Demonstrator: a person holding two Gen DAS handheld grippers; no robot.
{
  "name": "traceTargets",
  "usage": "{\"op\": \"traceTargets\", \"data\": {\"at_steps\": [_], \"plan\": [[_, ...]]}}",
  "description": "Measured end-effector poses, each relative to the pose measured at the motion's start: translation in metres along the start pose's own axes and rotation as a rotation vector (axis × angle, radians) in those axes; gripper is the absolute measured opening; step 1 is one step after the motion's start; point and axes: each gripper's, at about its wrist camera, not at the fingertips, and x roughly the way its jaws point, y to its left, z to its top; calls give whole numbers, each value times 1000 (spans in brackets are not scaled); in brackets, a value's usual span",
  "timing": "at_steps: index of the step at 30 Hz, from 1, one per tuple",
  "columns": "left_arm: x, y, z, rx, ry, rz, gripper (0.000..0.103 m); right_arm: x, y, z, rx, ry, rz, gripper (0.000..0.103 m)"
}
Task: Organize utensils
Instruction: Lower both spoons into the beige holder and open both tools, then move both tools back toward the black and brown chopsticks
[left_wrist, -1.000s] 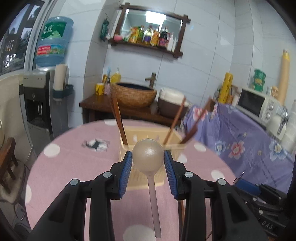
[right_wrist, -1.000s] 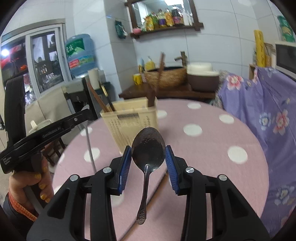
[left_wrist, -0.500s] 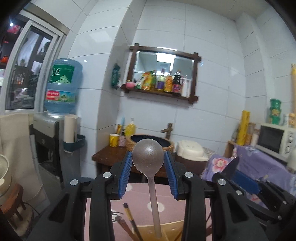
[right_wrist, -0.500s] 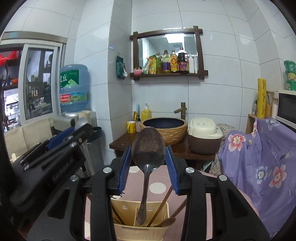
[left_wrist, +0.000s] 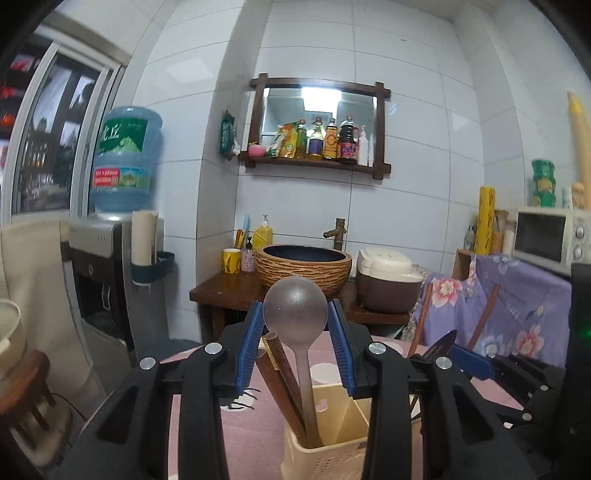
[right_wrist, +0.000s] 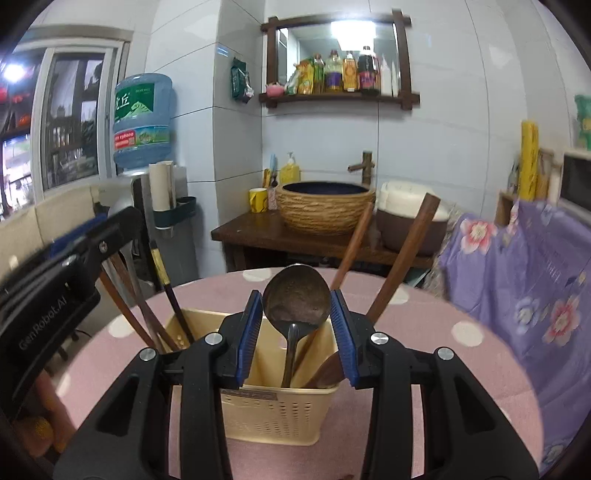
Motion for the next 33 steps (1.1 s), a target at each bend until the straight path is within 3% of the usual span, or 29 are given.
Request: {"op": "traceTargets", "data": {"at_steps": [4,6,9,11,14,16,17,19,23,27,30,33], "plan": [[5,1,6,2,33,-10,37,-2,4,-4,-17,0,9,42],[6,2,10,-7,47,-19,37,-3,4,-3,-23,0,11,58],[1,1,12,12,46,-15,46,-12,4,-2,-43,-20,0,63],[-9,5,15,0,24,-8,55,-21,4,-2,-44,-35,-2,64],[-29,16,15,-44,20,-5,58,-44,-2,-6,-31,-56,1,67],[-45,21,9,-57,41,-13,61,-63,-9,-14,-21,-64,4,72],[-52,21,4,-53,53,-21,62,-74,-12,-21,-17,-64,-2,79],[-67,20,-14,-29,94,-34,62,-88,-19,-37,-10,-45,-29,80],[-82,18,-66,-3,230,-35,62,-94,-34,-86,17,127,-81,80],[-84,21,-111,-68,382,-46,62,-84,-45,-146,86,352,-94,80],[-87,19,-133,-62,438,-38,62,-81,-44,-174,110,440,-106,80],[-90,18,-145,-68,467,-37,62,-84,-42,-186,138,473,-95,80]]}}
